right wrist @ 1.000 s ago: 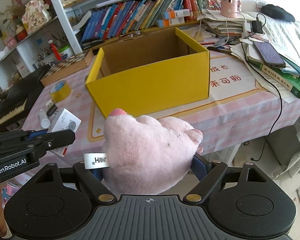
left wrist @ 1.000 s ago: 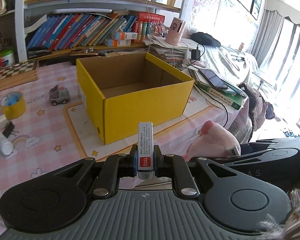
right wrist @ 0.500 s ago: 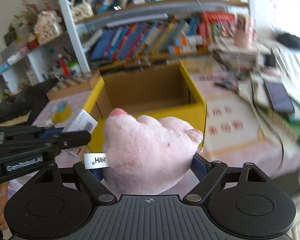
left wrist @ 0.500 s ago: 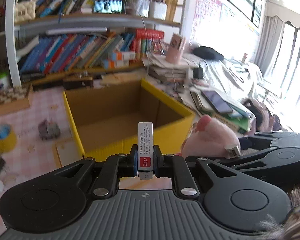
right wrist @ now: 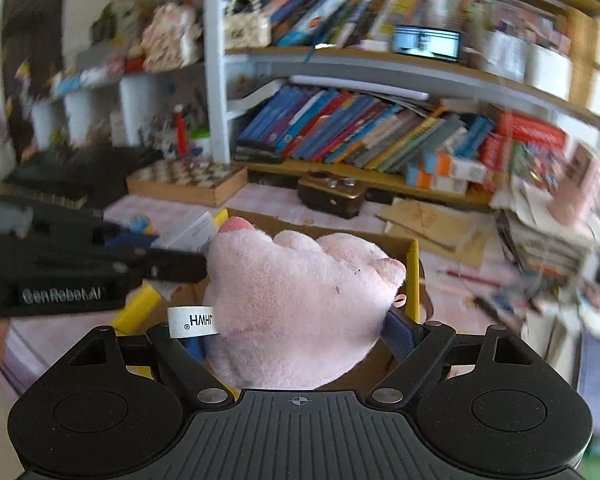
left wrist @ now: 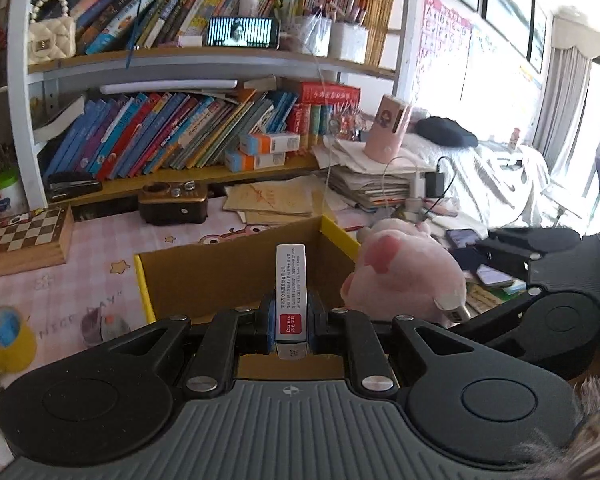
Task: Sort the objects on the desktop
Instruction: 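Lower the pig and white box into the yellow box and open both tools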
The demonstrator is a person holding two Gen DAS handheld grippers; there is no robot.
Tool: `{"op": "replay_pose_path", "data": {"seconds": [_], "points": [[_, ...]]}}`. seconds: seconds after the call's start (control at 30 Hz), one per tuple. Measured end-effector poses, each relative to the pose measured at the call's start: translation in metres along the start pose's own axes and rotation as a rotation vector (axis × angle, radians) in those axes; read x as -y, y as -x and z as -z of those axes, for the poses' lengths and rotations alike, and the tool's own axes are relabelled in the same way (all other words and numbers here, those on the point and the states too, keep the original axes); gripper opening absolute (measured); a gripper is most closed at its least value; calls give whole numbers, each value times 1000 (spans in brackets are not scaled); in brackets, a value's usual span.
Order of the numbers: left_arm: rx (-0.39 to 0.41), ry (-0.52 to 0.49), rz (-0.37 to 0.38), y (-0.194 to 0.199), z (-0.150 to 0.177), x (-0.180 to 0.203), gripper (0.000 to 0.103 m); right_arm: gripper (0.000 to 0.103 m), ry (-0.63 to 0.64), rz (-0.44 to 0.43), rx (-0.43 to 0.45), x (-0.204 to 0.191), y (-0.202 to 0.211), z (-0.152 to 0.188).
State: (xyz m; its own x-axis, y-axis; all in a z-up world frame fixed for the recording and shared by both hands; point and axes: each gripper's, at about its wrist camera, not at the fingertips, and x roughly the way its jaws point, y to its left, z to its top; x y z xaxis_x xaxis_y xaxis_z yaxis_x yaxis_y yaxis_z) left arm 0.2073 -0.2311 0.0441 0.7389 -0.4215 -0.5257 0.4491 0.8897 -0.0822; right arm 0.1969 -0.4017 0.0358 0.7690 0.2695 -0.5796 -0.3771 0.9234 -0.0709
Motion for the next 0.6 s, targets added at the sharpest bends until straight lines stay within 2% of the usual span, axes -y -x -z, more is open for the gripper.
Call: {"op": "replay_pose_path", "data": {"seconds": [0.2,0.37,0.6], "points": [[-88,-9,-49,-50,-14,-19,13,86,191,-52,-110,10,-54,-13],[-206,1,-77,-99,-17,-31,13,86,371,-136,-237,3,-99,-17],[-332,-9,-96,-139,-11,-43,13,86,616,-187,-358,-16,-145,-4]]}}
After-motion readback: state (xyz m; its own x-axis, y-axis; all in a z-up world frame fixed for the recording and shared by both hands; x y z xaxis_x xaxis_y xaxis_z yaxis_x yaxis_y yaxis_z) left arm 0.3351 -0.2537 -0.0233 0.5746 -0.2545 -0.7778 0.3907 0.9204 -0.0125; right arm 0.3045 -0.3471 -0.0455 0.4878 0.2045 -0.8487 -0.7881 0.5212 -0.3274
